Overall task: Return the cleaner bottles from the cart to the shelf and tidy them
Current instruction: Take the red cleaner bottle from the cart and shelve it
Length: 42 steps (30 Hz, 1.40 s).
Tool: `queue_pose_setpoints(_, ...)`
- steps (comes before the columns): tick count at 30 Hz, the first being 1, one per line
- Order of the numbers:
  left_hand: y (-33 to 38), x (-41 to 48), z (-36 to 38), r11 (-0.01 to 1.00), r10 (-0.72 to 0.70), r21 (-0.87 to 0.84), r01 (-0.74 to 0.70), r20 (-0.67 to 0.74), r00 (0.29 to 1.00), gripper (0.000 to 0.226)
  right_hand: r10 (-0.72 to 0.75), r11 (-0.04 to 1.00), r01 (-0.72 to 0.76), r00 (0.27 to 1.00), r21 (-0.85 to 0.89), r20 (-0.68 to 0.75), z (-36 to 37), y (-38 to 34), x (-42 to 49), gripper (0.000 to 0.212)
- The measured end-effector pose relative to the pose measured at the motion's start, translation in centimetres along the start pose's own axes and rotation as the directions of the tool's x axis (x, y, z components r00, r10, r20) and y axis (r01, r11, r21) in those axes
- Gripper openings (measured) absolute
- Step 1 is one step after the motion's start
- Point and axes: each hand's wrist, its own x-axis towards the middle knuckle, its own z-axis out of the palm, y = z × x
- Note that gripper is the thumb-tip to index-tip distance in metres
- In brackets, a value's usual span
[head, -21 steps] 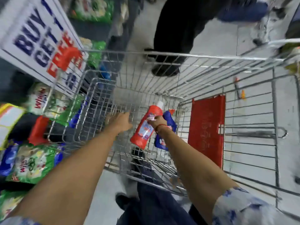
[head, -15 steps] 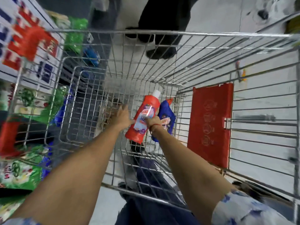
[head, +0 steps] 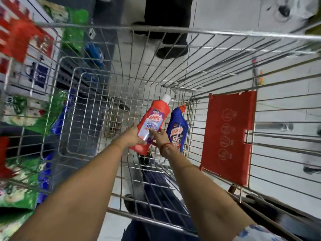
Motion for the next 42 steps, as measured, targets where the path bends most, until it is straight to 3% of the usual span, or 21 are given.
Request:
queue_pose_setpoints(2,0.8,-2.0,-2.2,0.997,0.048,-0.053,-0.047,0.022,0.999,0.071,-0.032,0.999,0.032,0.997,0.009,0.063,0.6,-0.8,-2.0,0.023)
queue_pose_setpoints(5,1.7,-6.0,-5.1,0.990,0.071,-0.121,-0.078,-0.065,0.995,0.068,-0.131,0.990,0.135,0.987,-0.029,0.095,2.0,-2.3,-5.0,0.041)
queue_pose_setpoints(8,1.7,-10.5,-7.3,0.974,0.060,-0.202,-0.100,-0.194,0.979,0.078,-0.255,0.963,0.267,0.950,-0.043,0.178,3.8,-4.3,-8.4,0.024)
queue_pose_setpoints(10,1.4,-13.8,-8.3,0.942,0.077,-0.294,-0.165,-0.290,0.954,0.078,-0.329,0.932,0.356,0.912,-0.072,0.243,5.2,-5.5,-10.8,0.026)
queue_pose_setpoints(15,0.1,-23.4,-9.8,0.809,0.080,-0.444,-0.384,-0.565,0.821,0.087,-0.445,0.829,0.543,0.785,-0.132,0.431,9.9,-7.6,-18.2,0.045)
queue_pose_setpoints(19,-1.5,-32.1,-9.5,0.652,0.022,-0.495,-0.574,-0.745,0.666,0.115,-0.499,0.733,0.674,0.624,-0.091,0.601,14.7,-6.9,-24.0,0.048)
queue_pose_setpoints(25,-7.3,-43.3,-6.3,0.624,-0.146,-0.369,-0.689,-0.921,0.362,0.079,-0.391,0.603,0.798,0.301,-0.005,0.870,21.7,-2.3,-32.4,0.035)
queue_pose_setpoints(31,-13.4,-53.3,0.0,0.581,-0.314,-0.264,-0.770,-0.946,0.087,0.062,-0.209,0.519,0.852,0.051,0.066,0.977,26.1,6.1,-40.7,0.040)
queue_pose_setpoints(35,-17.3,-58.4,4.9,0.600,-0.418,-0.224,-0.767,-0.906,-0.062,0.062,-0.045,0.522,0.850,-0.066,0.079,0.997,27.9,12.7,-45.3,0.039)
queue_pose_setpoints(42,-23.8,-65.3,11.9,0.680,-0.541,-0.207,-0.703,-0.789,-0.291,0.063,0.192,0.465,0.880,-0.205,0.095,0.960,30.4,23.1,-52.8,0.051)
